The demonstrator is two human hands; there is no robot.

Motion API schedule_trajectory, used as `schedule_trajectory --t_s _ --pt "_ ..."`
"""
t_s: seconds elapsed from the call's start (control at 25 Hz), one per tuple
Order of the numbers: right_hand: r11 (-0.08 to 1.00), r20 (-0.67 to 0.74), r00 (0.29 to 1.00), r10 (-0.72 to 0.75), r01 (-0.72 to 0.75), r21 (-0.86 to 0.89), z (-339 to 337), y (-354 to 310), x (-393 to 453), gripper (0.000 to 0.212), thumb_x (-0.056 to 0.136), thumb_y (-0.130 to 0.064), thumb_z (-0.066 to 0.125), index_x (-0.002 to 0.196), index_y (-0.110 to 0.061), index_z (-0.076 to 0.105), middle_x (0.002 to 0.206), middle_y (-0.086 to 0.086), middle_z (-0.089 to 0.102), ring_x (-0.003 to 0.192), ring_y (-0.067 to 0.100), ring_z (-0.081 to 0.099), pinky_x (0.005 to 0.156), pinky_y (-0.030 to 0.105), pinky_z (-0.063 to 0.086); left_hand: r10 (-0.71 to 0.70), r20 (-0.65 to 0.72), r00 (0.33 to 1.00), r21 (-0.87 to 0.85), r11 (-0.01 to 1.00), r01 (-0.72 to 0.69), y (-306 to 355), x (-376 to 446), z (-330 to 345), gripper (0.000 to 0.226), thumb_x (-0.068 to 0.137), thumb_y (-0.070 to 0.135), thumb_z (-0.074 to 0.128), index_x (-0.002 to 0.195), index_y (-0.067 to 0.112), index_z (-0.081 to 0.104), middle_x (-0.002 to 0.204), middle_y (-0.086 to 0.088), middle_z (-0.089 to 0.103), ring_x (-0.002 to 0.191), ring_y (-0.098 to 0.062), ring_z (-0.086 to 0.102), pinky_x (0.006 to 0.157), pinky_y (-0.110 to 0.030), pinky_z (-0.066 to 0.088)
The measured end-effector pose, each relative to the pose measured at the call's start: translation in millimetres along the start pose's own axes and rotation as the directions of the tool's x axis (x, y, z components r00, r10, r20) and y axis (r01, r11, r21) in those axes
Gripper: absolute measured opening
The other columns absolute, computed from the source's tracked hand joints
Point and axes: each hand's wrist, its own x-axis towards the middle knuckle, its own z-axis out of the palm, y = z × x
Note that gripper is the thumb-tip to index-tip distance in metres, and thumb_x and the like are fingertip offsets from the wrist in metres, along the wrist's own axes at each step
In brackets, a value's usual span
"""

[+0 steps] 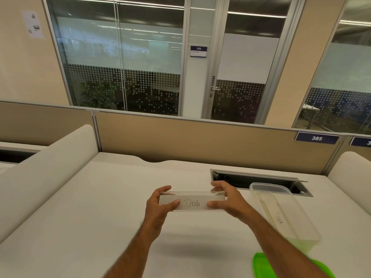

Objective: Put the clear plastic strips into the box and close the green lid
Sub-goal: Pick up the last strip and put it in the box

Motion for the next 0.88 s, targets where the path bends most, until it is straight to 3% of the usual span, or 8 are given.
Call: schedule_trajectory --t_s 0.08,0.16,0.36,0.52,0.6,0.72,0.88 --pt "0.937 0.086 0.995 -0.044 0.071 -0.343 4 -8 4 0.074 0.06 -0.043 0.087 0.125 -0.037 0.052 0.112 -0.013 0.06 0.1 0.005 0.057 0.078 0.019 0.05 -0.02 0.037 0.999 0.072 0.997 0.017 -2 -2 2 0.055 0.075 -0.003 0.077 0.122 0.018 0.059 0.11 -0.014 0.062 0.101 -0.028 0.062 0.071 -0.022 0.06" --pt "0.805 0.206 0.978 -0.025 0.142 -0.576 15 -14 7 0.076 0.059 -0.057 0.081 0.126 -0.04 0.049 0.113 -0.014 0.059 0.097 0.007 0.057 0.082 0.022 0.05 -0.038 0.048 0.998 0.122 0.992 0.032 -3 -5 6 0.056 0.076 -0.003 0.076 0.124 0.018 0.057 0.11 -0.015 0.06 0.1 -0.029 0.061 0.073 -0.023 0.06" --pt "0.702 0.31 0.949 0.061 0.18 -0.689 41 -6 11 0.074 0.065 -0.061 0.074 0.13 -0.04 0.045 0.121 -0.005 0.061 0.09 0.013 0.056 0.07 0.02 0.048 -0.053 0.059 0.997 0.182 0.982 0.041 -6 -7 14 0.061 0.076 -0.005 0.075 0.128 0.02 0.054 0.117 -0.017 0.057 0.109 -0.036 0.057 0.084 -0.038 0.058" --pt "0.673 0.23 0.968 0.096 0.107 -0.732 41 8 13 0.072 0.066 -0.064 0.071 0.129 -0.039 0.047 0.122 -0.005 0.06 0.09 0.013 0.054 0.07 0.021 0.046 0.005 0.059 0.998 0.383 0.923 -0.027 -12 0 23 0.073 0.079 0.015 0.079 0.14 0.023 0.04 0.137 -0.007 0.05 0.12 -0.028 0.053 0.095 -0.037 0.054" --pt "0.663 0.136 0.986 0.093 0.041 -0.748 30 11 14 0.073 0.064 -0.068 0.07 0.127 -0.038 0.049 0.119 -0.005 0.061 0.088 0.012 0.055 0.069 0.022 0.047 0.066 0.038 0.997 0.581 0.811 -0.076 -20 7 25 0.08 0.08 0.036 0.077 0.146 0.023 0.033 0.148 -0.002 0.043 0.132 -0.023 0.044 0.106 -0.037 0.043" --pt "0.656 -0.095 0.994 0.06 -0.111 -0.747 -2 11 22 0.074 0.06 -0.074 0.066 0.12 -0.031 0.054 0.112 -0.003 0.064 0.087 0.015 0.058 0.066 0.027 0.046 0.118 0.097 0.988 0.866 0.479 -0.142 -40 21 19 0.087 0.08 0.067 0.058 0.15 0.025 0.027 0.157 0.002 0.032 0.144 -0.019 0.029 0.117 -0.039 0.03" --pt "0.662 -0.394 0.917 0.066 -0.335 -0.671 -59 21 31 0.069 0.062 -0.072 0.068 0.109 -0.022 0.058 0.103 0.002 0.068 0.082 0.021 0.06 0.062 0.029 0.044 0.055 0.195 0.979 0.975 0.093 -0.2 -79 37 10 0.099 0.077 0.085 0.02 0.154 0.023 0.012 0.164 0.002 0.013 0.151 -0.02 0.005 0.122 -0.047 0.01"
